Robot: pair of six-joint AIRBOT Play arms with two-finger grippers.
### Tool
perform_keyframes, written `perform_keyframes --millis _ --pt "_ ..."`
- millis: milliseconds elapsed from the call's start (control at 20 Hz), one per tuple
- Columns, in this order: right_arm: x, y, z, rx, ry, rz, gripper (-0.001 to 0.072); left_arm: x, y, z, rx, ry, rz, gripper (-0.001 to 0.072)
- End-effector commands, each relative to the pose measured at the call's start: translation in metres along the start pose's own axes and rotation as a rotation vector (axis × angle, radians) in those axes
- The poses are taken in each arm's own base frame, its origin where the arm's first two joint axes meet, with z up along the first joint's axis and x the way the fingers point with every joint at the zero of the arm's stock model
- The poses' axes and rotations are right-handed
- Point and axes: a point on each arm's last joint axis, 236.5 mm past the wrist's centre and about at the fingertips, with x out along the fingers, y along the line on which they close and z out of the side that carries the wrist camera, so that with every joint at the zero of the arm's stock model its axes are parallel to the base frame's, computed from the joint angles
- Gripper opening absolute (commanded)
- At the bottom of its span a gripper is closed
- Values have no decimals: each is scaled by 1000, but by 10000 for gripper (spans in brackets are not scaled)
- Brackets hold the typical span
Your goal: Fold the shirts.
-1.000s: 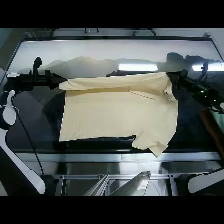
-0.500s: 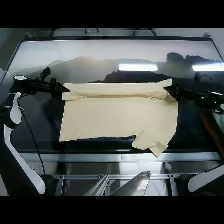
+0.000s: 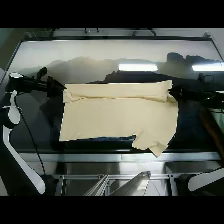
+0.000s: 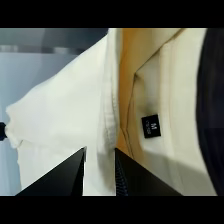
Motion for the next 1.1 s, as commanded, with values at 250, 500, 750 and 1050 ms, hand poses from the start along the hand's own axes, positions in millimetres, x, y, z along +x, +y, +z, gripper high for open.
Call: perform_keyframes --millis 250,500,750,1050 --pt "-105 -8 -84 46 178 -367 137 -71 34 -81 -218 26 147 338" --pt "-122 -33 -164 278 6 -530 280 -44 71 -175 -335 164 368 340" --pt "-112 -45 -237 382 32 -535 311 6 72 -211 -334 263 358 258" --pt "-102 -56 -281 462 100 -535 593 34 58 -218 -295 350 392 260"
